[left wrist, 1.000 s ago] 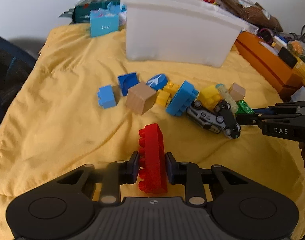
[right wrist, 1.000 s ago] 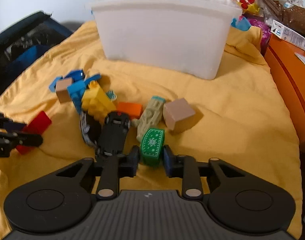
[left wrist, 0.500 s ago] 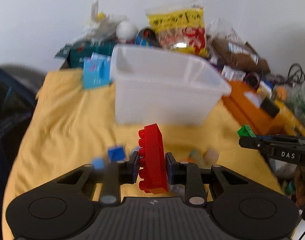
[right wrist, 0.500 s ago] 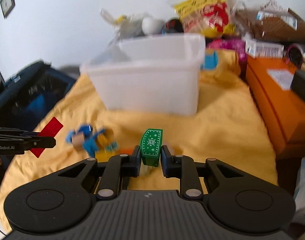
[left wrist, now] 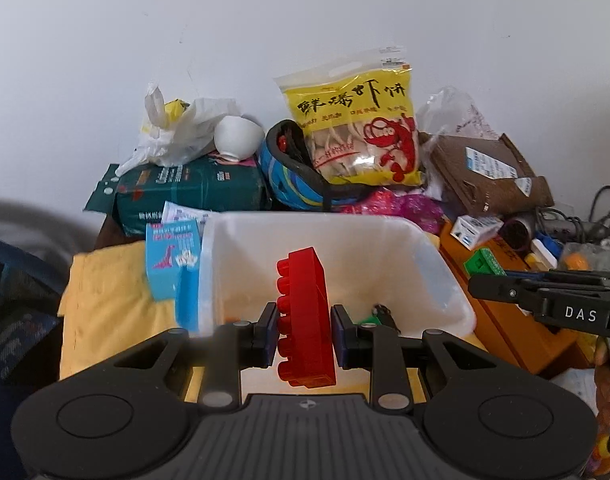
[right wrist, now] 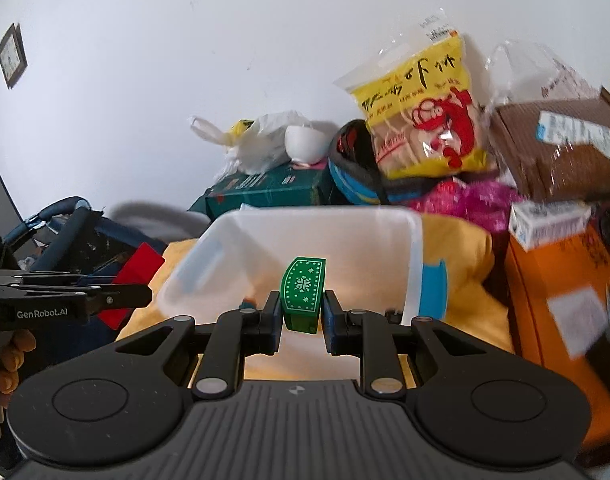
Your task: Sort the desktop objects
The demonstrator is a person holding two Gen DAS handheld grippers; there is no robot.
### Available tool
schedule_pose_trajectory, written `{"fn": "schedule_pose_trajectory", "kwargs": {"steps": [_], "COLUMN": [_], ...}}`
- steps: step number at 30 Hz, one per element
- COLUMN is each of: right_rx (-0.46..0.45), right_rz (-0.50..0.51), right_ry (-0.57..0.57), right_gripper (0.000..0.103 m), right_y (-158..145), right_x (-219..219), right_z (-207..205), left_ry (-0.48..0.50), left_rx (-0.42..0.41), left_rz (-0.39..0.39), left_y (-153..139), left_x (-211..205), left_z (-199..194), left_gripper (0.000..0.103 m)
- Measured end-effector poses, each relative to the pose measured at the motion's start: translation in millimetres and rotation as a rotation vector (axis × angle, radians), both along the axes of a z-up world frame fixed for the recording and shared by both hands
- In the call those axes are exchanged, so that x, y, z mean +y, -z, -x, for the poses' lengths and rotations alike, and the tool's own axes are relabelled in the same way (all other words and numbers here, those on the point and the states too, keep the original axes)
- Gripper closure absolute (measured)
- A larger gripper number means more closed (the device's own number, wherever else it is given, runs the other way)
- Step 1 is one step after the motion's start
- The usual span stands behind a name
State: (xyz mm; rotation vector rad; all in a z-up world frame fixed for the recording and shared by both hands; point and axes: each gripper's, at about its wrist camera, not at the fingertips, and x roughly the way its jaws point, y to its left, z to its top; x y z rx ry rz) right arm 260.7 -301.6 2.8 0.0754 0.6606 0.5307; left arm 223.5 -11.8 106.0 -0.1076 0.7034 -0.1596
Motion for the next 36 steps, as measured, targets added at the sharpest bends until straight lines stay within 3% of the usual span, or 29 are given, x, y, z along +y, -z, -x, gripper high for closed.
{"fn": "schedule_pose_trajectory", "kwargs": {"steps": [11,14,15,16,21,26,30,34,36], "right_rx": [0.093,0.099,0.087,0.083,0.047,-0.025,-0.039,0.086,0.115], "right_rz": [0.085,0.104,0.114,0.12,0.118,0.102,0.136,0.204,0.239], "right_ry": [-0.013,-0.012,-0.003,0.001,-0.031,-0.071,-0.096,-0.081,-0.096], "right_gripper": [0.08,0.076,0.064,0.053,0.055,0.055,0.055,0.055,0.055], "right_y": [5.1,7.9,8.2,8.6,9.5,14.2,52.6,109.9,129.6], "right_x": [22.7,29.5,31.2,32.2,31.2,18.1,3.7,-5.2,-4.7], "right_z": [-56.9,-64.7,-66.1,-67.5,-55.9,-9.8,38.5,58.6,64.1], "left_ry": [-0.007,-0.032,-0.039,-0.037,-0.024,-0.004,0.023,0.065,0.057], "left_rx": [0.076,0.08,0.074,0.067,0.05,0.033,0.073,0.137,0.148], "left_rz": [-0.026,-0.064,-0.072,-0.07,-0.064,-0.078,-0.075,-0.132,-0.138], "left_y": [0.2,2.6,2.6,3.5,15.5,45.6,93.0,136.9,145.7], "left_x": [2.4,2.4,3.0,4.4,14.6,25.2,24.6,15.8,14.9], "left_z": [-49.2,-56.5,-55.7,-54.0,-29.6,24.4,70.0,92.2,92.9], "left_gripper": [0.072,0.054,0.053,0.053,0.053,0.051,0.05,0.05,0.05]}}
